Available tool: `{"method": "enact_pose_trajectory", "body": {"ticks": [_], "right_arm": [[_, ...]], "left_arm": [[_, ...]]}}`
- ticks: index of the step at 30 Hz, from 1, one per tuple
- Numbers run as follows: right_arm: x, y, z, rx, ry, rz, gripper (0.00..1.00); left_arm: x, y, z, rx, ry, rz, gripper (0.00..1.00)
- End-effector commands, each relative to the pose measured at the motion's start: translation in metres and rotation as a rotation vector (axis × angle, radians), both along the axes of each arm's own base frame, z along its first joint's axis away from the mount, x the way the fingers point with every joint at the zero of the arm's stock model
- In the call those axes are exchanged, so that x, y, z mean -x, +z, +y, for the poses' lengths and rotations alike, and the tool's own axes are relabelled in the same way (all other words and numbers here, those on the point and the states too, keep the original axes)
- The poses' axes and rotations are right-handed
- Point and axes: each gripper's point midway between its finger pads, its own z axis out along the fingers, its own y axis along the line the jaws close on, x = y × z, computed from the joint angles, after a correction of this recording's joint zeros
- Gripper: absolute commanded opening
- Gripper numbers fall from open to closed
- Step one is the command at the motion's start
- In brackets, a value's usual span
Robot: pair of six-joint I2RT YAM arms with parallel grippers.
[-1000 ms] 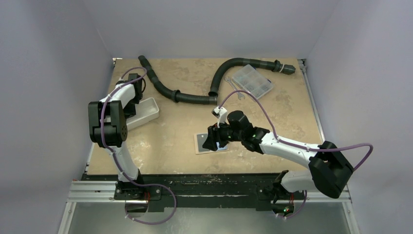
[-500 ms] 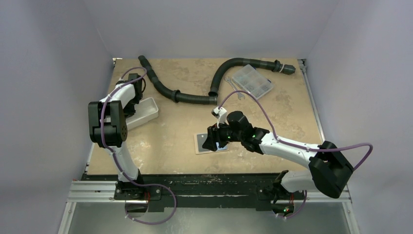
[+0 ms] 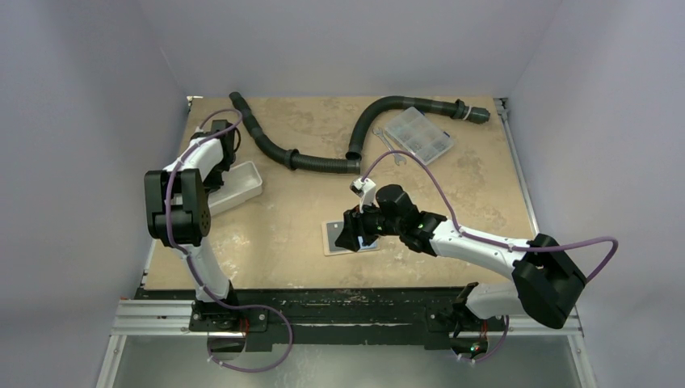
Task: Put the credit cards into the card holder
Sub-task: Pick up the credit card from the storage box.
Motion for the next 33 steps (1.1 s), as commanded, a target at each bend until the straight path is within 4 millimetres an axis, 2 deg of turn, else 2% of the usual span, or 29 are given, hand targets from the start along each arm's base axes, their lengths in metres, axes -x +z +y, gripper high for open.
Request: {"method": "enact_pose_trajectory", "body": {"ticks": [1, 18, 25, 33], "right_arm": [[-0.004, 0.006, 0.003, -0.018, 0.003, -0.046, 0.63], [-0.004, 0.004, 0.003, -0.014, 0.002, -0.042, 0.63], [-0.005, 0.004, 0.003, -0.010, 0.000, -0.039, 0.63], [-0.016, -0.003, -0.007, 0.011, -0.035, -0.013, 0.63]], "left_arm": [[-0.004, 0.035, 0.010, -0.039, 0.016, -0.069, 0.28], [-0.003, 0.039, 0.004, 0.009, 0.012, -0.086, 0.09], [-0.006, 0.042, -0.014, 0.129, -0.007, -0.122, 0.00], [-0.011, 0.057, -0.036, 0.262, -0.045, -0.203, 0.00]]}}
